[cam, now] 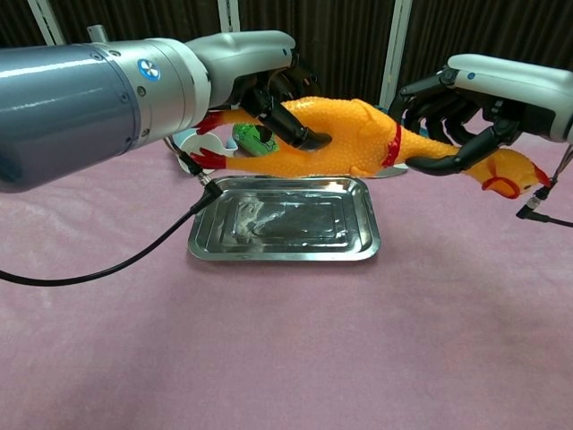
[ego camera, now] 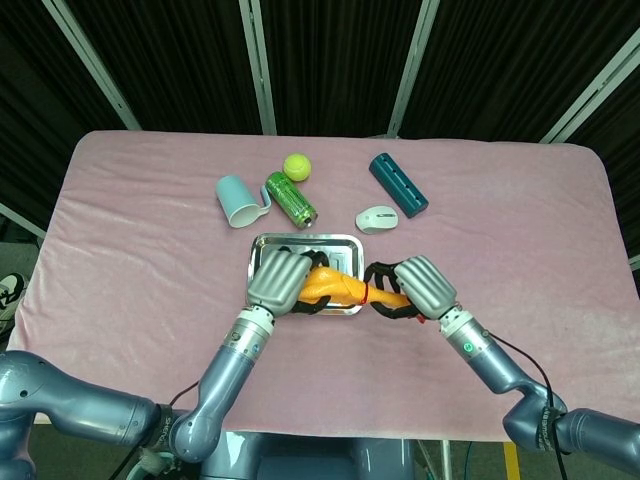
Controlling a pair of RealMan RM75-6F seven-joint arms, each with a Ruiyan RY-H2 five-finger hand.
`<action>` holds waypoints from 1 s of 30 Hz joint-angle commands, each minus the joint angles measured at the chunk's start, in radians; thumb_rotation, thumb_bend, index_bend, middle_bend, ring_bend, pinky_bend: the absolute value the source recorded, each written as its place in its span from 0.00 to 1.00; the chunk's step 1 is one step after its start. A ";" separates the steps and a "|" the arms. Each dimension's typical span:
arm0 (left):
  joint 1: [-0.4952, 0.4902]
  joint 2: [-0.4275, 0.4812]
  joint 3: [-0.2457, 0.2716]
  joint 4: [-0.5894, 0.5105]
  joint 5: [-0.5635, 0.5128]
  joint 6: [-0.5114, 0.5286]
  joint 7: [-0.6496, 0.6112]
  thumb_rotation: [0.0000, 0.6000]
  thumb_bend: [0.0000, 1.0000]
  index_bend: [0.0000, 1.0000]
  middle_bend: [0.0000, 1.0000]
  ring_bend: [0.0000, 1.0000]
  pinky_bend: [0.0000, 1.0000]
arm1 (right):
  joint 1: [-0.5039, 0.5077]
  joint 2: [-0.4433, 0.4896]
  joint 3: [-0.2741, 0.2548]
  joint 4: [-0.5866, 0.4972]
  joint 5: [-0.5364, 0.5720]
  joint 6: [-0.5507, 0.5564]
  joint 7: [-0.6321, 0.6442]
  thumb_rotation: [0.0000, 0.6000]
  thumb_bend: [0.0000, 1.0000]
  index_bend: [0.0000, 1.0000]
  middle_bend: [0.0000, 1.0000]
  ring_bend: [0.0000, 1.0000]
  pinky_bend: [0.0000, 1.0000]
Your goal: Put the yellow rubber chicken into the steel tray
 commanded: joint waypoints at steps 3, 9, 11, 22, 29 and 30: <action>0.004 0.027 -0.002 -0.013 -0.021 -0.017 0.009 1.00 0.07 0.06 0.24 0.41 0.36 | 0.001 0.000 0.001 0.011 0.004 -0.001 0.010 1.00 0.63 0.85 0.69 0.70 0.85; 0.008 0.037 -0.005 -0.014 -0.017 -0.018 0.002 1.00 0.07 0.03 0.22 0.39 0.36 | 0.002 0.002 0.001 0.022 0.006 -0.001 0.021 1.00 0.63 0.85 0.69 0.70 0.85; 0.008 0.038 -0.005 -0.014 -0.013 -0.017 0.002 1.00 0.07 0.04 0.22 0.39 0.36 | 0.002 0.002 0.000 0.023 0.006 -0.001 0.024 1.00 0.64 0.85 0.69 0.70 0.85; -0.006 0.020 -0.004 0.004 -0.032 -0.028 0.016 1.00 0.20 0.16 0.27 0.39 0.36 | 0.000 0.009 -0.003 0.013 -0.007 0.015 0.046 1.00 0.63 0.86 0.69 0.70 0.85; -0.027 -0.002 -0.012 0.013 -0.054 -0.037 0.032 1.00 0.40 0.27 0.39 0.42 0.36 | 0.000 0.013 -0.008 0.003 -0.016 0.022 0.049 1.00 0.63 0.87 0.69 0.70 0.85; -0.029 -0.006 -0.013 0.015 -0.052 -0.034 0.032 1.00 0.43 0.32 0.44 0.45 0.36 | 0.000 0.014 -0.009 0.003 -0.017 0.023 0.048 1.00 0.63 0.87 0.69 0.70 0.85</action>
